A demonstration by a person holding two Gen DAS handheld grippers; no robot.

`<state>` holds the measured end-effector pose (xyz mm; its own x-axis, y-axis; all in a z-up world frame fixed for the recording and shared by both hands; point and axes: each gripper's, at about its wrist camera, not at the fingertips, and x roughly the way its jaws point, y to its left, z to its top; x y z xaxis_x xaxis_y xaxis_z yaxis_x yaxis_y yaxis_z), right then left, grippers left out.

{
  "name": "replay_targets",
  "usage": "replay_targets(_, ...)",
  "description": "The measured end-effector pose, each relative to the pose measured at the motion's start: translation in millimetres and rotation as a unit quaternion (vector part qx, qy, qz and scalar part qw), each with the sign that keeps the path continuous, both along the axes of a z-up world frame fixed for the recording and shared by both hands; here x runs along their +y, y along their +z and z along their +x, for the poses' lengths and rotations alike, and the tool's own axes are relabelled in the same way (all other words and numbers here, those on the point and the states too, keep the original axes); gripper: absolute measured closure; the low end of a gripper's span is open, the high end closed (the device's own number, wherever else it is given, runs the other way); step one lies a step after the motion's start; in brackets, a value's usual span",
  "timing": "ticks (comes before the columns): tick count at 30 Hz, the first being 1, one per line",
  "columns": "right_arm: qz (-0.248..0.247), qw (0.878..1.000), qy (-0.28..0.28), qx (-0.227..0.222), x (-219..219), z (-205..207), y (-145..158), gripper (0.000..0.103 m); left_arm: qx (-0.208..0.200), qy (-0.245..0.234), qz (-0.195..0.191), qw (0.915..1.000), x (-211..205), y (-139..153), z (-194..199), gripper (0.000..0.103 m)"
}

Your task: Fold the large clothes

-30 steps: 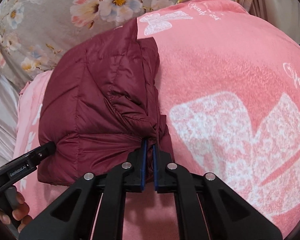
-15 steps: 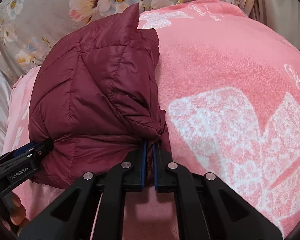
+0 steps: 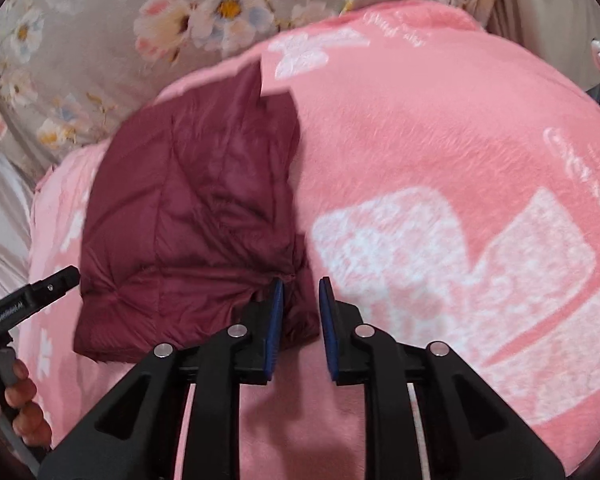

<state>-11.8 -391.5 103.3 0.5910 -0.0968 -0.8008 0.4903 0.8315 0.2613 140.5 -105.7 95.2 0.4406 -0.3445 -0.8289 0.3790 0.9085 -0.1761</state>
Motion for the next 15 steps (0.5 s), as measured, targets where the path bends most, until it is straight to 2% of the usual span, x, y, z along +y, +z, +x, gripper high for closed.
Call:
replay_targets(4,-0.006,0.999,-0.006,-0.049,-16,29,46,0.079,-0.02,0.028,-0.004,0.9994,0,29,44,0.039)
replay_targets(6,-0.006,0.998,-0.002,-0.065,-20,51,57,0.06,-0.023,0.034,-0.002,0.9991,-13,41,70,0.039)
replay_targets(7,-0.005,0.998,-0.001,-0.069,-24,68,60,0.056,-0.021,0.033,-0.006,0.9992,-22,44,80,0.039)
replay_targets(10,0.005,0.998,-0.012,-0.055,-33,116,52,0.055,-0.017,0.029,-0.002,0.9994,-45,45,103,0.039)
replay_targets(13,0.03,0.999,-0.014,-0.033,-39,152,31,0.055,-0.029,0.022,0.027,0.999,-71,36,120,0.039)
replay_targets(14,0.032,0.999,-0.014,-0.02,-38,163,20,0.057,-0.024,0.019,0.031,0.999,-81,29,124,0.039)
replay_targets(15,0.027,1.0,-0.013,-0.009,-36,172,12,0.064,-0.018,0.015,0.034,0.9992,-90,21,128,0.039)
